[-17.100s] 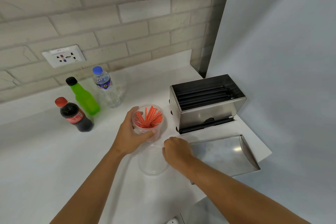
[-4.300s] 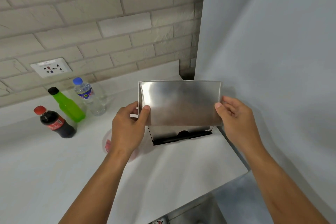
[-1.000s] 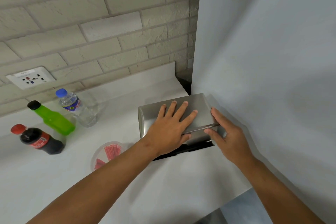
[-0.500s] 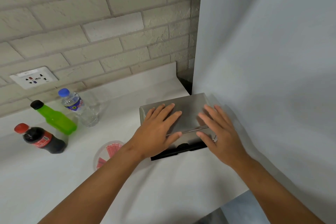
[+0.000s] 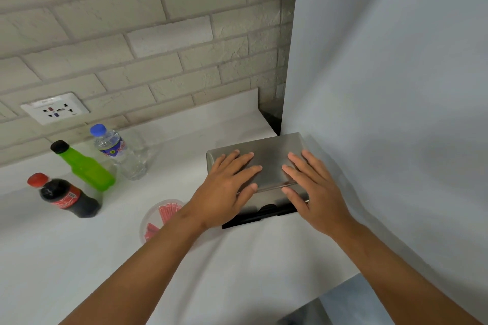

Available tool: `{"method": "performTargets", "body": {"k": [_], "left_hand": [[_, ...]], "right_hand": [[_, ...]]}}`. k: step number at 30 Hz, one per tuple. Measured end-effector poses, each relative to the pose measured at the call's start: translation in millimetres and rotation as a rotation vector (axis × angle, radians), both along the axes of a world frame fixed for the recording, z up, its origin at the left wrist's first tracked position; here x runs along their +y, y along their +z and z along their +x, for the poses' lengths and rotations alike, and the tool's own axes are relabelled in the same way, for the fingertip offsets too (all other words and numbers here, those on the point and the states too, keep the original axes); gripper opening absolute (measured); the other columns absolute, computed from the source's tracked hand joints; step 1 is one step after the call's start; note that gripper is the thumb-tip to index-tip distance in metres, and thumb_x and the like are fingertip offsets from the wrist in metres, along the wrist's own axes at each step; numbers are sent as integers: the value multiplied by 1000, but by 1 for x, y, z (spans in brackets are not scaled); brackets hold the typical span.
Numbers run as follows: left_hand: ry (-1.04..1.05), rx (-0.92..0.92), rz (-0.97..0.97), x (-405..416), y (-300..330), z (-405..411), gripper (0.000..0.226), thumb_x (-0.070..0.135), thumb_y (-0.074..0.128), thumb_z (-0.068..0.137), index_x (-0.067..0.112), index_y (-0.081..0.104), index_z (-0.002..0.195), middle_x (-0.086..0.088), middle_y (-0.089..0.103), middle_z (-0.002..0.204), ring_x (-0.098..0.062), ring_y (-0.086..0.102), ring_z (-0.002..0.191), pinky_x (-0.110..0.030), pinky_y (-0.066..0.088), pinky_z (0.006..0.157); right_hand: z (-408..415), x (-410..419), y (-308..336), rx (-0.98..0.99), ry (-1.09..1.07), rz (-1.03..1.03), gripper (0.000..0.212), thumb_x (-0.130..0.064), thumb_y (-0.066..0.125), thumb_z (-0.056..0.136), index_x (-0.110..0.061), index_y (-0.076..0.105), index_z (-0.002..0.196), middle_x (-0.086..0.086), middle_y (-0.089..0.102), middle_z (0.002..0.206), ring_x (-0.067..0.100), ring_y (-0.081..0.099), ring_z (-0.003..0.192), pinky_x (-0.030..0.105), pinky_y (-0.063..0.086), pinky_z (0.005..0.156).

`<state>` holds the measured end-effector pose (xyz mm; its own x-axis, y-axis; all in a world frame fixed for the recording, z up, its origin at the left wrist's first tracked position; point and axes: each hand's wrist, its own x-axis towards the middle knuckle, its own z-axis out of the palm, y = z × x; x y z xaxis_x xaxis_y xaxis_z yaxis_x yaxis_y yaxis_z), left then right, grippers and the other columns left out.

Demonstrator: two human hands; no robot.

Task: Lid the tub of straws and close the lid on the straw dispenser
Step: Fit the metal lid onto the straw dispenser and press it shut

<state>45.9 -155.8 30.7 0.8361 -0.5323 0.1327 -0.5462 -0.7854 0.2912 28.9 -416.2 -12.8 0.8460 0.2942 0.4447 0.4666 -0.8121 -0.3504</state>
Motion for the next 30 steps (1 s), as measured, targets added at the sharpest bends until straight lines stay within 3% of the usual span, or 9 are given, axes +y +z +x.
{"method": "performTargets", "body": {"k": [3,9,13,17,22,25,30], "left_hand": [[83,32,-87,12,-1,-1,49,40,46,107,18,53,151,-6,45,163,-31,31,155,-51,26,127],[219,106,-143,32,3,3,73,57,31,101,14,41,158,-8,35,167,-29,22,158,-37,16,128],[235,147,-154,33,0,4,79,61,25,99,12,36,160,-6,29,170,-26,14,161,-33,11,129],[223,143,-164,30,-2,1,74,56,25,103,10,33,161,-8,26,171,-24,10,161,-28,5,127],[221,169,-160,31,-1,3,72,56,30,105,10,31,161,-7,24,171,-23,8,161,-28,5,127],[241,199,-228,34,-3,4,62,43,37,110,12,25,163,-2,19,173,-16,6,161,-25,7,126],[258,264,-307,43,-8,0,65,46,30,110,16,18,166,6,8,175,2,-1,155,-16,3,122]], "right_hand": [[1,6,15,53,-4,-29,50,-47,48,100,-17,62,138,2,51,154,27,36,150,51,36,118],[32,37,44,214,92,-151,59,-54,46,100,-20,51,148,3,42,161,30,28,152,49,22,124],[49,59,53,239,121,-228,57,-51,42,103,-18,48,149,4,44,159,31,30,149,51,25,121],[50,67,48,225,77,-280,59,-55,32,103,-21,48,149,2,47,157,28,36,147,50,28,120],[50,67,50,262,89,-281,57,-53,34,104,-21,45,151,2,43,159,28,31,150,49,24,122],[50,72,58,288,114,-280,56,-49,38,105,-20,42,153,3,39,162,28,27,151,47,20,123],[45,88,63,273,191,-305,54,-45,38,107,-19,40,154,2,35,164,30,24,152,44,15,123]]}}
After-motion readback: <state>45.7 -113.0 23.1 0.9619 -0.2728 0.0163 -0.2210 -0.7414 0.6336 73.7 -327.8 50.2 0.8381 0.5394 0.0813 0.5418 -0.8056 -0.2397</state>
